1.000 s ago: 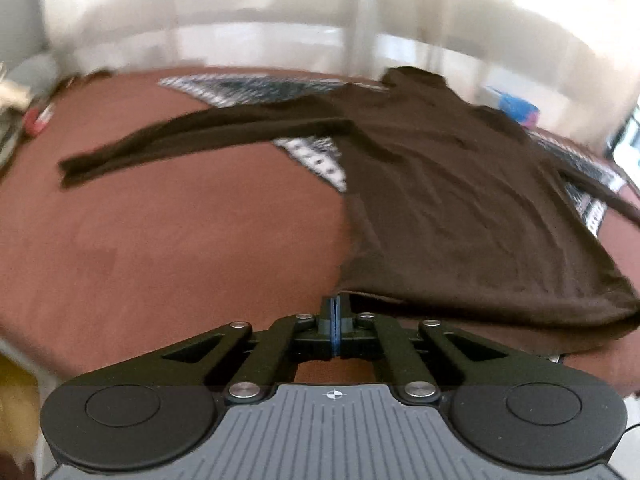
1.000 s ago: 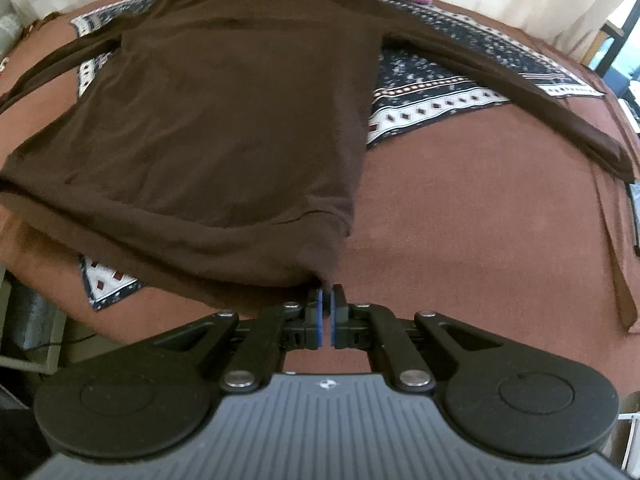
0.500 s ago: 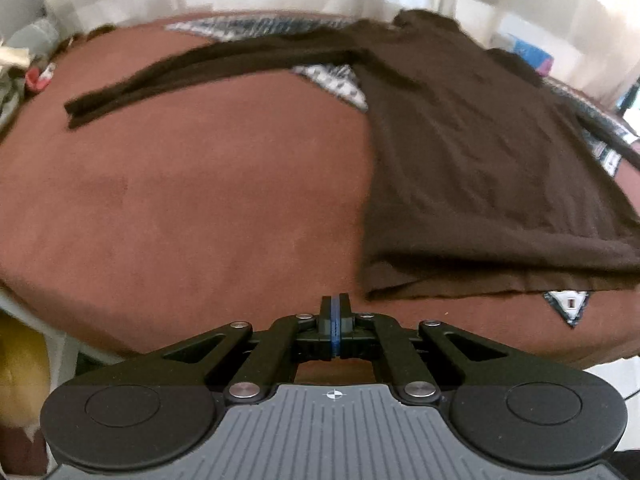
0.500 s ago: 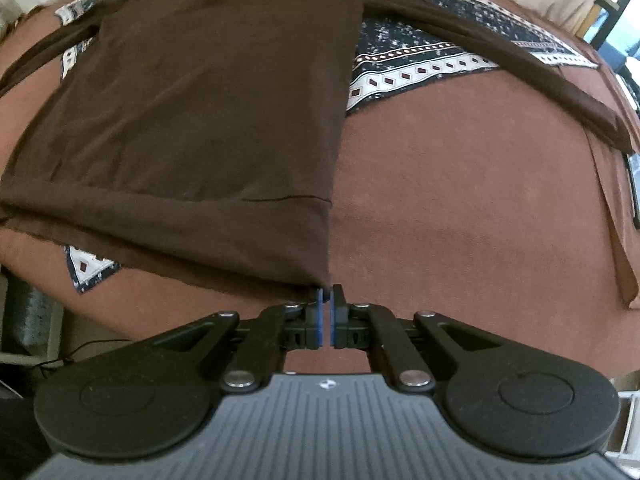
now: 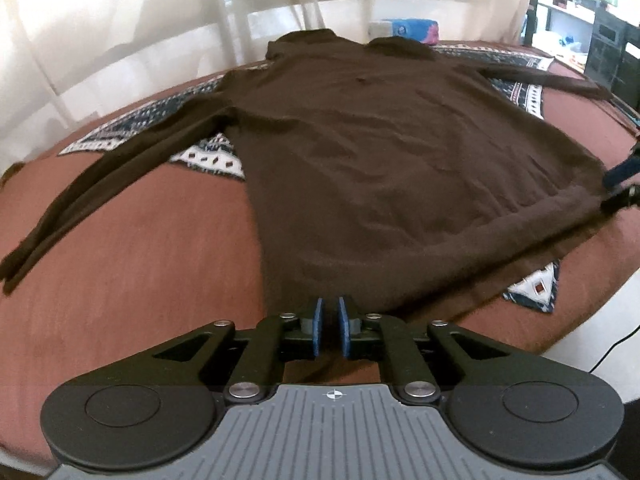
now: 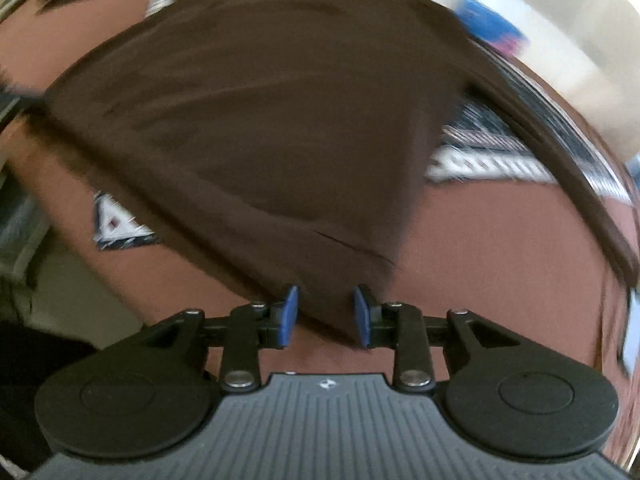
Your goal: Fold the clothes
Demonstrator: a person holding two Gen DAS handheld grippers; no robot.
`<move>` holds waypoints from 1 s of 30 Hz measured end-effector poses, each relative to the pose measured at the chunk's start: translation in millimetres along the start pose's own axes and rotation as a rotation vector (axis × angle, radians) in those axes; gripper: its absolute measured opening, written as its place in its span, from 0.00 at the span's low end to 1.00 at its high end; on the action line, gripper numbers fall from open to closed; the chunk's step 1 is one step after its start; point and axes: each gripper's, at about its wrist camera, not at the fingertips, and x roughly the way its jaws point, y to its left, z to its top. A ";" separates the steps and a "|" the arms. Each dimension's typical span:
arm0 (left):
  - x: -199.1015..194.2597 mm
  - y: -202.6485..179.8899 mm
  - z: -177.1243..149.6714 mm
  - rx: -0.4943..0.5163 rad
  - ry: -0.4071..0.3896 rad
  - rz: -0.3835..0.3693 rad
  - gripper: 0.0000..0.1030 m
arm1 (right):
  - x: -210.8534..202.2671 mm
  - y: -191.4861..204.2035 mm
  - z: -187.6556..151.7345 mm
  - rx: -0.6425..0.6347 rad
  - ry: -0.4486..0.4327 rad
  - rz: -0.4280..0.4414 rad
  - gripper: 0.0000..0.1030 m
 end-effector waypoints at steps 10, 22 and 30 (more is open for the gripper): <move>33.0 23.6 28.9 -0.148 0.012 0.012 0.31 | 12.0 31.5 27.4 -0.234 -0.028 0.125 0.38; 11.1 34.6 29.9 -0.190 0.058 -0.058 0.40 | 22.4 56.2 56.7 -0.336 -0.065 0.249 0.30; 1.3 -3.3 23.0 -0.004 0.074 -0.101 0.50 | 9.3 6.8 98.1 -0.018 -0.122 0.358 0.04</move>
